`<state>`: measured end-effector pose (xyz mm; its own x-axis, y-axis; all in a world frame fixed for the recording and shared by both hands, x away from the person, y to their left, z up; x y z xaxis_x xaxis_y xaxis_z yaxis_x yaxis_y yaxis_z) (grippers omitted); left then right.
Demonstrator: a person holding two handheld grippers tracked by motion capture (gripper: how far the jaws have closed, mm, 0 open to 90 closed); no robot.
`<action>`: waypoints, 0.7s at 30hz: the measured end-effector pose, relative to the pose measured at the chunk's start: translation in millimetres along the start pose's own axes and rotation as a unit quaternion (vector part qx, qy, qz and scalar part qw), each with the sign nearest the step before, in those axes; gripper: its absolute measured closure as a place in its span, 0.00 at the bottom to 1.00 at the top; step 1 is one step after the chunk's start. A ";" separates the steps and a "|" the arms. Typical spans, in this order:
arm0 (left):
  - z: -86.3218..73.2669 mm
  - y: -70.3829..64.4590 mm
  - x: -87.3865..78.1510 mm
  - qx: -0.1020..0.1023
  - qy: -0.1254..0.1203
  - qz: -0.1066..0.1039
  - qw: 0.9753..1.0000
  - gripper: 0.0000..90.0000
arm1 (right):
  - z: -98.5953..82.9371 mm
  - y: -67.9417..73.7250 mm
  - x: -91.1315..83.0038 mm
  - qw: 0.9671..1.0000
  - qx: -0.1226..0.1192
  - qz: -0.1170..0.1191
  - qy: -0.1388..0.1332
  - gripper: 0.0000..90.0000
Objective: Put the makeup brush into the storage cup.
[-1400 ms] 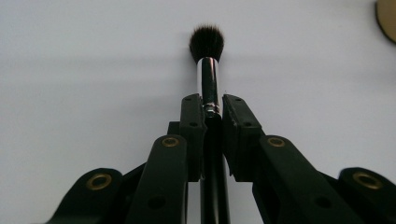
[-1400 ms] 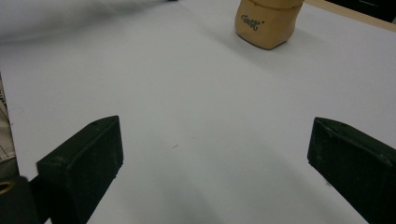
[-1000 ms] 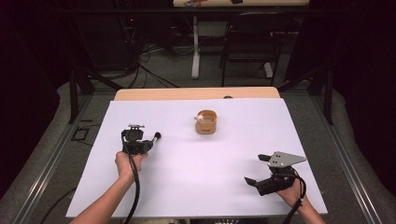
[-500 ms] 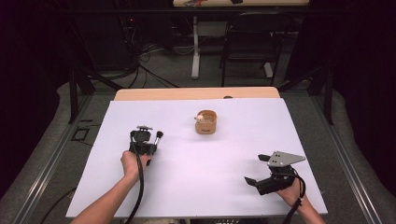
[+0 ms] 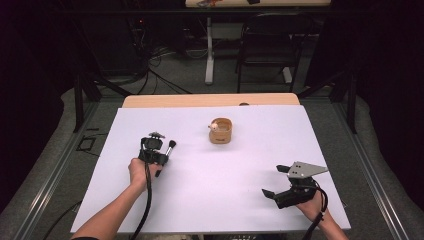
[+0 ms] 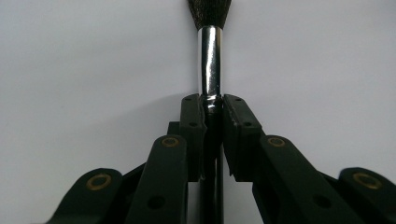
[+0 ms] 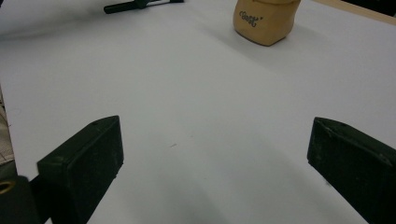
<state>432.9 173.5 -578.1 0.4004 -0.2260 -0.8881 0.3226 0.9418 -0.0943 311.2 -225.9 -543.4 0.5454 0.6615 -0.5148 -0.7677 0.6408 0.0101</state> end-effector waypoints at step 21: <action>6.4 -28.3 -27.9 0.033 -0.147 -0.104 0.983 0.88 | -0.2 -9.6 0.2 0.999 0.035 -0.024 0.012 0.02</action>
<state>418.1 151.6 -547.7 0.5468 -0.4837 -0.6834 0.4748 0.8514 -0.2226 318.6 -232.1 -543.7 0.5724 0.6207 -0.5358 -0.7146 0.6981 0.0454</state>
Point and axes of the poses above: each handheld gripper's, and its own axes: x roughly forward along the jaws, z roughly out of its top, y roughly to its left, the point moved 5 cm from there along x, roughly forward along the jaws, and after that the axes turned 1 degree about -z, right-handed, at the moved point
